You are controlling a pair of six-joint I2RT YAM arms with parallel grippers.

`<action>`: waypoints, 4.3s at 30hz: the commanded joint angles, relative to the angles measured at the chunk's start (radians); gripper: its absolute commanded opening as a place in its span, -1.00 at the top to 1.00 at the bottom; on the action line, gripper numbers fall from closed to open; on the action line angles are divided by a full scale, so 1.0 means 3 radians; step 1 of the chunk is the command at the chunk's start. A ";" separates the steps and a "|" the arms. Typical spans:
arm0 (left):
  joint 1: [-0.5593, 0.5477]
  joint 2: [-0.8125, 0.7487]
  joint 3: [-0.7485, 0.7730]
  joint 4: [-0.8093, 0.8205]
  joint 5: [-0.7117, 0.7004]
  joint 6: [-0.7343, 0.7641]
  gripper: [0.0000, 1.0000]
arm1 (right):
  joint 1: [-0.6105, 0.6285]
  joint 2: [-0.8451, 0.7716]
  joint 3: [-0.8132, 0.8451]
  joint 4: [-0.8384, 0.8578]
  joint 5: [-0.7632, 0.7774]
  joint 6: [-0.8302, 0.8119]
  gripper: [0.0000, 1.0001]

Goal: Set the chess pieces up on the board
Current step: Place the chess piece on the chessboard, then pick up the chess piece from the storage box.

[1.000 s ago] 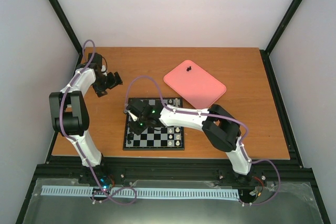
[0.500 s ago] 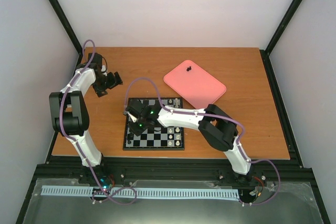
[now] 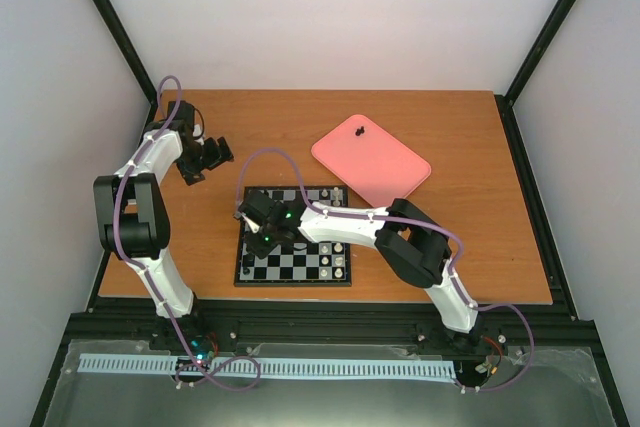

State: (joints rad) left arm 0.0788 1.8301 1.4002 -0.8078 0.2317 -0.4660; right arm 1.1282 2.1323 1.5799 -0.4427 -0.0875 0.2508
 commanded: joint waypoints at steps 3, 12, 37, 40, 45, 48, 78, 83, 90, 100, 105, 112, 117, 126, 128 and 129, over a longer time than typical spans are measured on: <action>0.0029 -0.0045 0.0015 0.0031 -0.0011 0.0073 -0.99 | 0.0041 0.0051 -0.0055 0.0139 0.0052 -0.0031 0.94; 0.0027 -0.0047 0.0001 0.0044 -0.0031 0.0080 -0.99 | 0.0034 0.0056 -0.0138 0.0173 0.0090 -0.0033 0.94; 0.0029 -0.0053 0.0026 0.0023 -0.0015 0.0081 -0.99 | 0.0028 -0.0136 -0.0186 0.0083 0.0156 -0.0074 0.48; 0.0029 -0.0062 0.0039 0.0018 -0.0011 0.0078 -0.99 | 0.0028 -0.0235 -0.0196 0.0035 0.0241 -0.0082 0.42; 0.0029 -0.0065 0.0066 0.0003 -0.0012 0.0081 -1.00 | 0.0031 -0.0410 -0.0130 -0.0164 0.0323 -0.0110 0.37; 0.0028 -0.0077 0.0060 0.0002 -0.0018 0.0084 -0.99 | 0.0029 -0.0568 -0.0132 -0.0255 0.0362 -0.0105 0.36; 0.0029 -0.0067 -0.0005 0.0047 0.0148 0.0029 -0.99 | -0.2259 0.1260 0.2651 -0.1218 0.0859 0.0132 -0.09; 0.0029 -0.0005 0.0001 0.0046 0.0154 0.0034 -1.00 | -0.2313 0.1358 0.2659 -0.1011 0.0913 -0.0033 -0.08; 0.0029 0.0070 0.0019 0.0044 0.0137 0.0035 -0.99 | -0.2443 0.1547 0.2715 -0.1045 0.0768 0.0078 -0.06; 0.0029 0.0139 0.0051 0.0018 0.0102 0.0045 -0.99 | -0.2467 0.1710 0.2778 -0.0959 0.0665 0.0064 0.05; 0.0029 0.0180 0.0090 0.0001 0.0097 0.0050 -0.99 | -0.2492 0.1835 0.2940 -0.0971 0.0635 0.0076 0.08; 0.0029 0.0214 0.0121 -0.0024 0.0093 0.0059 -0.99 | -0.2534 0.1924 0.3001 -0.0908 0.0667 0.0117 0.14; 0.0029 0.0229 0.0114 -0.0031 0.0097 0.0060 -0.99 | -0.2549 0.1983 0.3069 -0.0907 0.0639 0.0158 0.35; 0.0029 0.0255 0.0114 -0.0020 0.0107 0.0058 -0.99 | -0.2551 0.1952 0.3051 -0.0986 0.0628 0.0186 0.82; 0.0029 0.0254 0.0108 -0.0015 0.0110 0.0055 -0.99 | -0.2554 0.1941 0.3041 -0.1022 0.0614 0.0169 0.88; 0.0029 0.0255 0.0102 -0.0010 0.0112 0.0054 -0.99 | -0.2554 0.1923 0.3021 -0.1029 0.0614 0.0154 0.91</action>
State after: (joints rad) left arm 0.0788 1.8927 1.3979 -0.8089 0.2649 -0.4656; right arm 0.3687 2.7033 2.4779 -0.7193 0.0963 0.3000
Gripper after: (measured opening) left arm 0.998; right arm 0.091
